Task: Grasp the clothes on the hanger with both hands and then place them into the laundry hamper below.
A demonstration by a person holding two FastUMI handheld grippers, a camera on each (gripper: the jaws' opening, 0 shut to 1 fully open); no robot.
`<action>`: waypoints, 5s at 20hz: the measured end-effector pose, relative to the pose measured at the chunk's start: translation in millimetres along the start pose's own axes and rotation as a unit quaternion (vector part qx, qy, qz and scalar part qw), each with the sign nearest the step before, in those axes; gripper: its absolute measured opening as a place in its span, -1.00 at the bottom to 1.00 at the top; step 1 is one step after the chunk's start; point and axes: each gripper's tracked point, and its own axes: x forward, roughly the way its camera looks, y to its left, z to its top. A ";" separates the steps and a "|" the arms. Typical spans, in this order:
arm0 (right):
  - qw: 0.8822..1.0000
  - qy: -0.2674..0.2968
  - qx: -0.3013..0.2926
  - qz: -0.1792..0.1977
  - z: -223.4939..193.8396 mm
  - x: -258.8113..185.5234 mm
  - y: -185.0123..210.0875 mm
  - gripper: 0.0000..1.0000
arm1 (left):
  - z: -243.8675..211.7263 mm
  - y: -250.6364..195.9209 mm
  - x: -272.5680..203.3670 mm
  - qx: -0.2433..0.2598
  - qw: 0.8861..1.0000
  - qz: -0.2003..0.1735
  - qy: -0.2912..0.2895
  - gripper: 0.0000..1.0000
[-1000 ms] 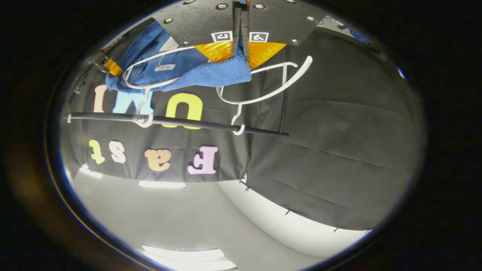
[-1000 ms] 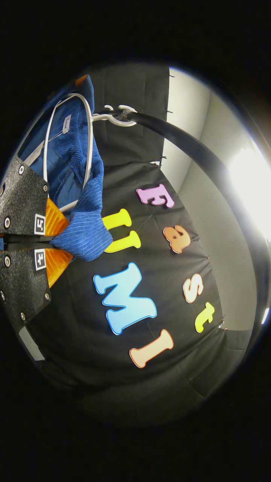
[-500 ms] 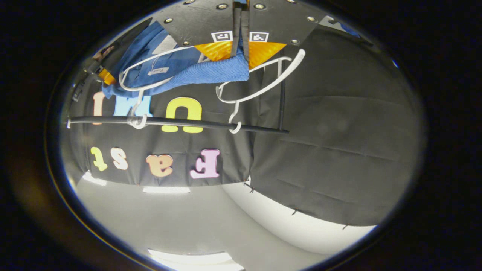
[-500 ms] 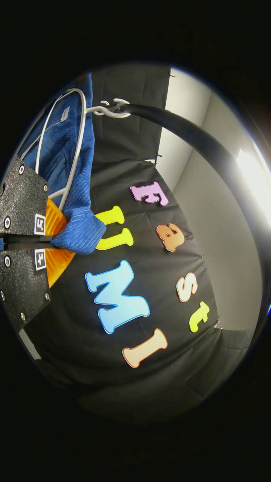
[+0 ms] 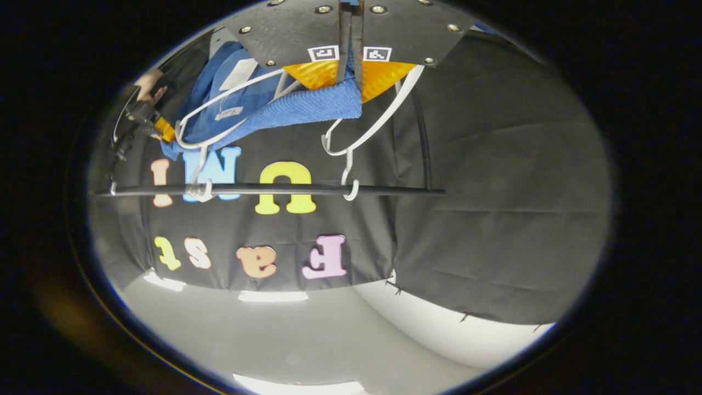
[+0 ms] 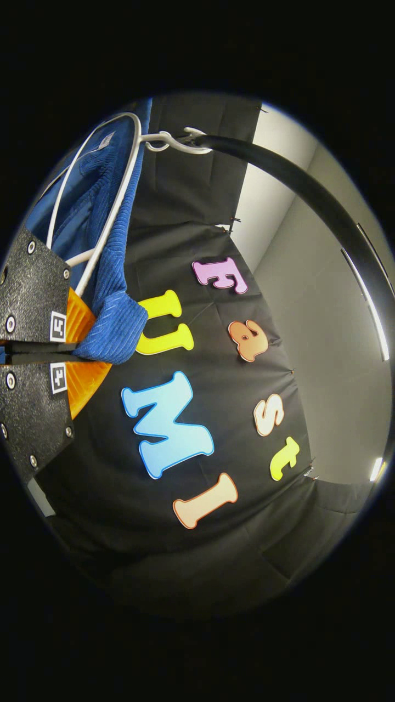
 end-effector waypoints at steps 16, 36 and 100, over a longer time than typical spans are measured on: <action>0.993 -0.015 -0.113 -0.026 -3.7 -5.0 -13.3 -1.00 | -53.7 1.9 51.7 -0.016 0.994 -0.103 0.031 -0.98; 0.980 0.078 -0.178 -0.044 -88.7 -37.1 -65.9 -1.00 | -165.8 -38.7 48.5 -0.113 0.982 -0.099 0.112 -0.98; 0.892 0.423 -0.037 -0.156 -312.7 -444.9 26.9 -0.99 | -441.5 -176.3 -150.8 -0.023 0.908 -0.300 0.290 -0.97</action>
